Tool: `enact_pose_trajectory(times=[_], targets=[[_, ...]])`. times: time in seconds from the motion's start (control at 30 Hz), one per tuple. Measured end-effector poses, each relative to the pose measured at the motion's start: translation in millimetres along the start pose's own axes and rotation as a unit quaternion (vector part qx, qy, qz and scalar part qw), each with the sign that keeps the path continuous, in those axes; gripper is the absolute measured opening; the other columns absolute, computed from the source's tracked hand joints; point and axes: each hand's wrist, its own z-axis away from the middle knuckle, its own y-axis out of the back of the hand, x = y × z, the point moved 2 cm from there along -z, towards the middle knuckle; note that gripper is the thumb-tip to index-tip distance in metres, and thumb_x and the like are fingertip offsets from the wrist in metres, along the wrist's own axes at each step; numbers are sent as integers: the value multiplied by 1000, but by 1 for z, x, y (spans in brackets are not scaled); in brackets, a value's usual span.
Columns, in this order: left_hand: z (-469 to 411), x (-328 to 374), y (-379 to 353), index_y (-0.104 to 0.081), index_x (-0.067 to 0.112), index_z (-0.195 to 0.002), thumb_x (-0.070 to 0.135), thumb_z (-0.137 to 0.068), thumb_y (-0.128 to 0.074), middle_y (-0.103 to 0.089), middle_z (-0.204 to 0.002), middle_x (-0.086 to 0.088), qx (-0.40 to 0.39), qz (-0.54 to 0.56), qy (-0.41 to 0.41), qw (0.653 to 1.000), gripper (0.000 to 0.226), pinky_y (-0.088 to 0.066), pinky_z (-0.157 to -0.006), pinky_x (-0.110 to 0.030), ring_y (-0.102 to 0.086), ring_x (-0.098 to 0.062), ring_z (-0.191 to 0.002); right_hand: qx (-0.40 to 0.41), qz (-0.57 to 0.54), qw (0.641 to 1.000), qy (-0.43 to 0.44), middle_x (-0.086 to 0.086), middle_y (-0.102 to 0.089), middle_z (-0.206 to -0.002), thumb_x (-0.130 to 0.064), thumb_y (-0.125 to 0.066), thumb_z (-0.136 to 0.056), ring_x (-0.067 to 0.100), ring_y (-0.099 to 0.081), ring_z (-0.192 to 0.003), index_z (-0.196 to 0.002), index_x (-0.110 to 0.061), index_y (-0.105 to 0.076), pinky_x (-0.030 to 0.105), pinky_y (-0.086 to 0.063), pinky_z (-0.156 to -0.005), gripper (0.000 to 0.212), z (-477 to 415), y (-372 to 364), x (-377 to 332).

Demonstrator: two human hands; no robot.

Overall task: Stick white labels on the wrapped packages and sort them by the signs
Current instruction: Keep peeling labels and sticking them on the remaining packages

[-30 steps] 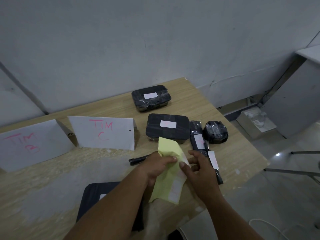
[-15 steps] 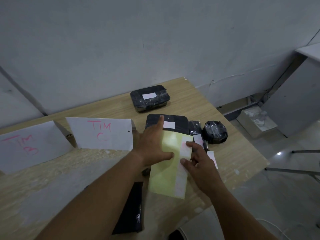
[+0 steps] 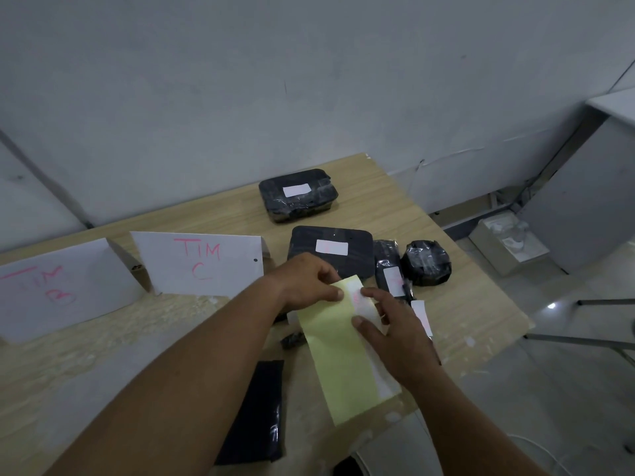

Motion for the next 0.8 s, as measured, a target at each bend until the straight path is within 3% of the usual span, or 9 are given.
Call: enact_pose_trajectory(times=[0.1, 0.17, 0.27, 0.37, 0.47, 0.63, 0.8], targets=[[1, -1, -4, -76, 32, -85, 30, -84, -75, -72, -87, 17, 1, 62, 6, 998, 3, -47, -60, -12, -66, 5, -76, 58, 42, 997, 2, -18, -51, -105, -54, -61, -83, 11, -45, -103, -115, -44, -62, 34, -38, -85, 33, -2, -2, -6], [3, -1, -8, -77, 29, -94, 28, -87, -73, -73, -95, 14, -10, 90, 7, 996, 9, -51, -72, -19, -68, -2, -87, 104, 53, 993, -6, -13, -52, -100, -53, -64, -82, 18, -47, -99, -107, -40, -68, 38, -41, -84, 29, -4, -1, -12], [6, 1, -12, -75, 28, -107, 27, -92, -67, -70, -109, 11, -30, 100, 2, 995, 17, -52, -87, -28, -65, -7, -99, 110, 65, 992, -2, -11, -60, -95, -51, -65, -83, 19, -55, -94, -105, -33, -70, 40, -43, -83, 29, -6, 0, -19], [8, 1, -17, -74, 30, -104, 26, -93, -64, -68, -113, 10, -38, 124, -3, 992, 16, -50, -94, -32, -62, -10, -105, 112, 69, 991, 11, -8, -64, -94, -46, -68, -84, 21, -58, -91, -104, -26, -72, 43, -44, -83, 28, -6, 1, -23], [11, 1, -20, -74, 38, -94, 27, -91, -65, -68, -111, 12, -40, 135, -11, 990, 14, -47, -90, -28, -60, -9, -107, 118, 67, 991, 17, -8, -63, -89, -43, -69, -85, 21, -58, -90, -99, -22, -73, 43, -44, -81, 25, -5, 3, -26], [13, -1, -25, -71, 37, -98, 27, -95, -60, -68, -112, 9, -39, 150, -11, 988, 16, -50, -94, -32, -62, -11, -105, 119, 55, 991, 39, -12, -59, -84, -32, -71, -85, 22, -54, -87, -91, -20, -72, 43, -44, -77, 14, -3, 6, -27], [16, 1, -26, -68, 42, -89, 28, -98, -56, -64, -105, 15, -39, 130, -22, 990, 20, -51, -90, -31, -60, -7, -100, 103, 9, 994, 16, -16, -61, -84, -32, -67, -89, 18, -53, -86, -90, -22, -72, 32, -40, -75, 11, -3, 5, -25]])
